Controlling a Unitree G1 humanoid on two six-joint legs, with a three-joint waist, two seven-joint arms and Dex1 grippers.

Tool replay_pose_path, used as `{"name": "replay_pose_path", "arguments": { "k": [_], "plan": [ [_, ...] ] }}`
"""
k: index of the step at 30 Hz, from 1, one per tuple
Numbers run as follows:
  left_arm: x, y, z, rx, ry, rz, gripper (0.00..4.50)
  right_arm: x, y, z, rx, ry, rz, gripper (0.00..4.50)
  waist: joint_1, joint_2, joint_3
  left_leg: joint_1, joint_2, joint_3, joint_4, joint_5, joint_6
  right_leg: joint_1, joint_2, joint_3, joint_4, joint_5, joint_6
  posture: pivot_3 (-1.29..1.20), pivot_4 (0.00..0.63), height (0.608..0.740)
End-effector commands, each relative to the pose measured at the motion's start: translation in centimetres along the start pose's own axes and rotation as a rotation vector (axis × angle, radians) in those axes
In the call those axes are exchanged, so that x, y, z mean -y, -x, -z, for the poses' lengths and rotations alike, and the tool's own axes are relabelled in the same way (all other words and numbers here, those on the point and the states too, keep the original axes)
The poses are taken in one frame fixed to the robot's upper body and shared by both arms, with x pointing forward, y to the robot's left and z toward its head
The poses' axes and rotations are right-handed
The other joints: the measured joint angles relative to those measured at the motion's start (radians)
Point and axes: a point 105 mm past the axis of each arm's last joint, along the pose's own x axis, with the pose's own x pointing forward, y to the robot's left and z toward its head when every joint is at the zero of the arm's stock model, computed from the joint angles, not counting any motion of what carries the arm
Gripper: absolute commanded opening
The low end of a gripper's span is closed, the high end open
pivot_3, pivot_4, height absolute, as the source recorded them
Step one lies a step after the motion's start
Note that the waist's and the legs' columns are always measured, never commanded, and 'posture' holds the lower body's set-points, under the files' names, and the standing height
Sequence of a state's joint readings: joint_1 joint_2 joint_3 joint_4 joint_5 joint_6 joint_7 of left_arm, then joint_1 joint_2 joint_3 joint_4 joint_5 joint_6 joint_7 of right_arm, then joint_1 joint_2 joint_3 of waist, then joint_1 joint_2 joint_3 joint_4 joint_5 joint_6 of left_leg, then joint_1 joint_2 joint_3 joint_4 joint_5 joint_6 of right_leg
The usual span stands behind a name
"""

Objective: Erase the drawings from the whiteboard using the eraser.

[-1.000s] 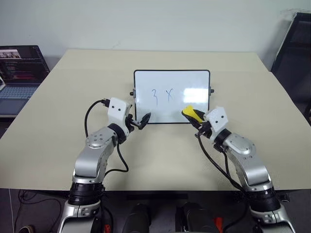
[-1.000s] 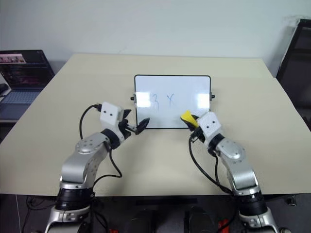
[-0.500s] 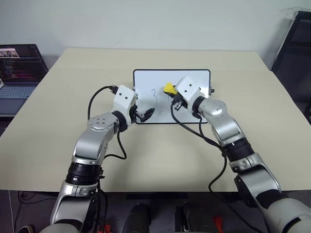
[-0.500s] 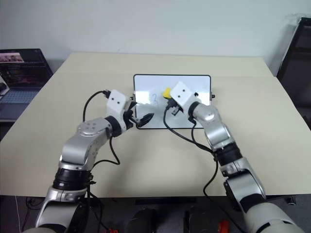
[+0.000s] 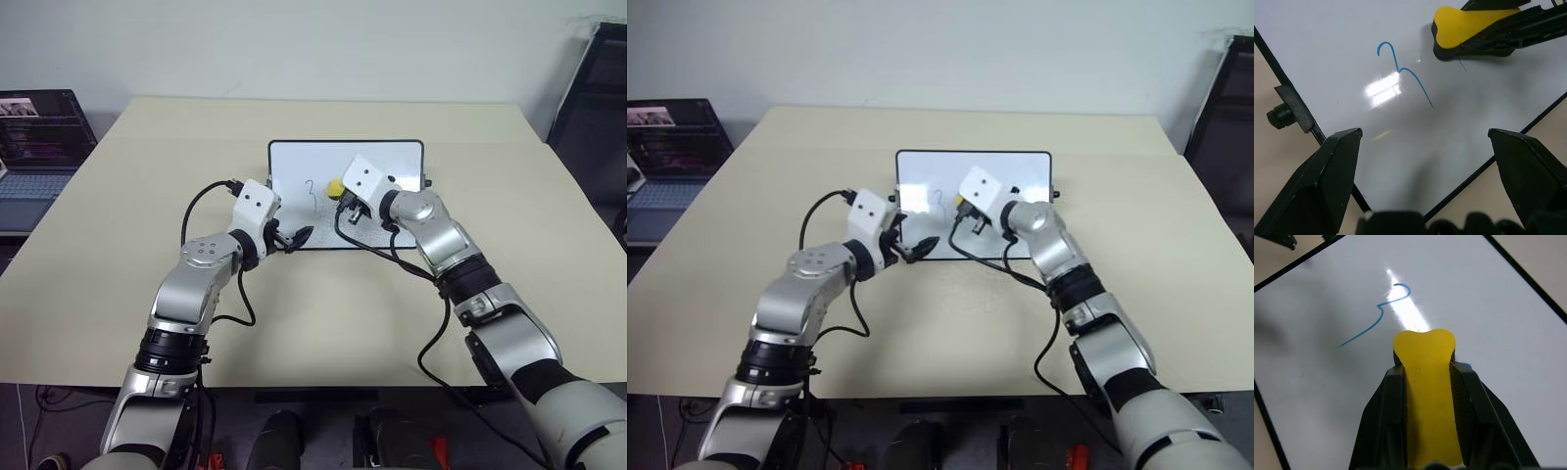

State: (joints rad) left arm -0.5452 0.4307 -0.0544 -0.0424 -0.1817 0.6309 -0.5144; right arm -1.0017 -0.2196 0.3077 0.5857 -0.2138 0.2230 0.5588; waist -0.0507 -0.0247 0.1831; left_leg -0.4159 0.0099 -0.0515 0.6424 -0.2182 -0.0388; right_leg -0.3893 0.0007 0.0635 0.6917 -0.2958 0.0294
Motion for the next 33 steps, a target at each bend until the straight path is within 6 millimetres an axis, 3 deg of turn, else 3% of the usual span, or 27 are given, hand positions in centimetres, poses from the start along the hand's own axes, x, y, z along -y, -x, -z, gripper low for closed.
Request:
{"name": "replay_pose_path", "arguments": {
  "k": [1,7,15,21,25,28,33],
  "plan": [
    [0.8,0.1,-1.5,0.05,-0.029,0.018,4.5,2.2,0.2,-1.0,0.019,0.025,0.109,0.88,0.0,0.0,0.0,0.0,0.0,0.0,0.0,0.0,0.0,0.0,0.0,0.0,0.0,0.0,0.0,0.0,0.15,0.74],
    [1.2,0.0,-1.7,0.052,-0.026,0.028,4.5,1.9,0.1,0.1,-0.024,0.0,0.076,0.88,0.0,0.0,0.0,0.0,0.0,0.0,0.001,0.0,0.0,0.0,0.0,0.0,0.002,0.0,0.0,0.0,0.15,0.74],
    [1.4,0.2,-1.7,0.05,-0.023,0.028,4.5,-1.1,0.7,1.6,-0.089,0.064,-0.109,0.88,-0.001,0.0,0.0,0.001,-0.001,0.0,0.001,0.0,0.0,0.0,0.0,0.0,0.003,0.0,0.0,0.0,0.15,0.74],
    [1.6,0.1,-1.7,0.048,-0.02,0.034,4.5,3.3,0.6,-1.1,0.014,0.103,0.148,0.88,-0.003,0.0,0.0,0.002,-0.001,0.0,0.002,0.0,0.0,0.0,0.0,0.0,0.005,0.0,0.0,0.0,0.15,0.74],
    [1.7,0.1,-1.7,0.048,-0.019,0.037,4.5,4.3,0.5,-1.6,0.035,0.101,0.2,0.88,-0.004,0.0,0.0,0.002,-0.001,0.0,0.002,0.0,0.0,0.0,0.0,0.0,0.005,0.0,0.0,0.0,0.15,0.74],
    [1.8,0.1,-1.7,0.048,-0.02,0.038,4.5,3.5,0.2,-0.9,0.006,0.094,0.146,0.88,-0.003,0.0,0.0,0.001,-0.001,0.0,0.0,0.0,0.0,0.0,0.0,0.0,0.003,0.0,0.0,0.0,0.15,0.74],
    [1.9,0.2,-1.7,0.047,-0.02,0.038,4.5,-0.2,0.5,1.7,-0.094,0.082,-0.084,0.88,-0.004,0.0,0.0,0.001,0.0,0.0,0.0,0.0,0.0,0.0,0.0,0.0,0.002,0.0,0.0,0.0,0.15,0.74]
  ]
}}
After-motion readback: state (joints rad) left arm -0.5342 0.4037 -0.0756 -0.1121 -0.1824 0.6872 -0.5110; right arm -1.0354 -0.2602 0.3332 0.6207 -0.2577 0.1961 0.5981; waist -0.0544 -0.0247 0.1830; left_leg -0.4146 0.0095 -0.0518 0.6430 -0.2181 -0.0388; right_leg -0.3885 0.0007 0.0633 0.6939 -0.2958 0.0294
